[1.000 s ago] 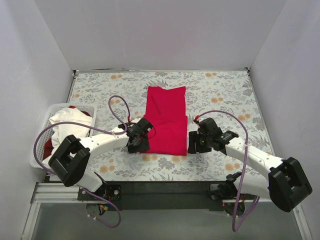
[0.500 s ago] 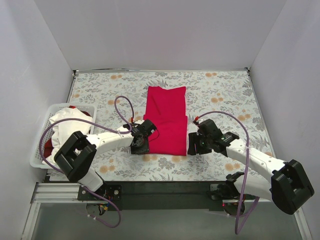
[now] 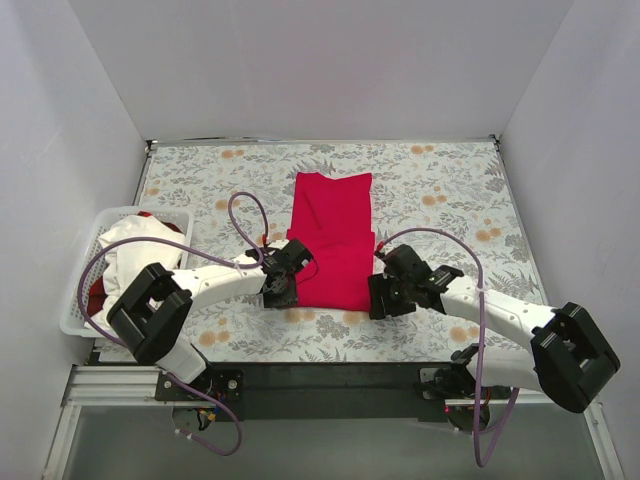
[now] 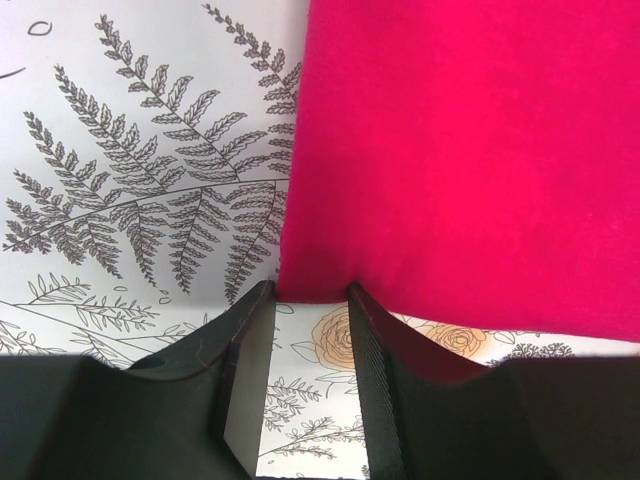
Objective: Fold and stack the t-shirts
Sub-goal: Fold the tshirt
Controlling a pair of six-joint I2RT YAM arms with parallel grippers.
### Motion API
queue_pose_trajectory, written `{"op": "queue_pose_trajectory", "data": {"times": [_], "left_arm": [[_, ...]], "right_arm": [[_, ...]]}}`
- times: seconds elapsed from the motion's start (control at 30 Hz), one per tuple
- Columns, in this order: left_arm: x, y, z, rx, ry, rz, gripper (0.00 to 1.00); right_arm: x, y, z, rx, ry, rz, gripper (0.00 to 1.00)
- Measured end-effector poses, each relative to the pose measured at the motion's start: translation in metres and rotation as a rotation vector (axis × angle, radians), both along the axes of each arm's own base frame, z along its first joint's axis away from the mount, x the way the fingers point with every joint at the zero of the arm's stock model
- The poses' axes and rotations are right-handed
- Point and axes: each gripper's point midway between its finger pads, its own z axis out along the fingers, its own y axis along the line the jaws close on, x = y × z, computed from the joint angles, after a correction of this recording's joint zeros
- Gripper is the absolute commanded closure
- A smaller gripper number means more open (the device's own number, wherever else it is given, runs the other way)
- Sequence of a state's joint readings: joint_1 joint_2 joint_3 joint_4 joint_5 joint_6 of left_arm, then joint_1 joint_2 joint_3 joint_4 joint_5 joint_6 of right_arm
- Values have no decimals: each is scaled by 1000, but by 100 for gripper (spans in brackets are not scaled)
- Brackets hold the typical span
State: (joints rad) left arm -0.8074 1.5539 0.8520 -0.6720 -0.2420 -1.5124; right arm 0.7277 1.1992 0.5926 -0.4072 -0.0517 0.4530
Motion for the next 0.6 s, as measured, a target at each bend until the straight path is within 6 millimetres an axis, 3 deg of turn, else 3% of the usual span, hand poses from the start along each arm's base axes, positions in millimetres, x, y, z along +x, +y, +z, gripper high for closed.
{"op": "queue_pose_trajectory", "data": {"times": [0.23, 0.43, 0.6], "left_arm": [[4, -7, 0, -35, -16, -11, 99], [1, -11, 0, -70, -25, -12, 100], [-8, -28, 1, -125, -10, -30, 100]], "right_arm": [[-5, 8, -6, -13, 15, 18, 39], [-1, 15, 1, -10, -10, 9, 40], [7, 20, 7, -11, -40, 0, 44]]}}
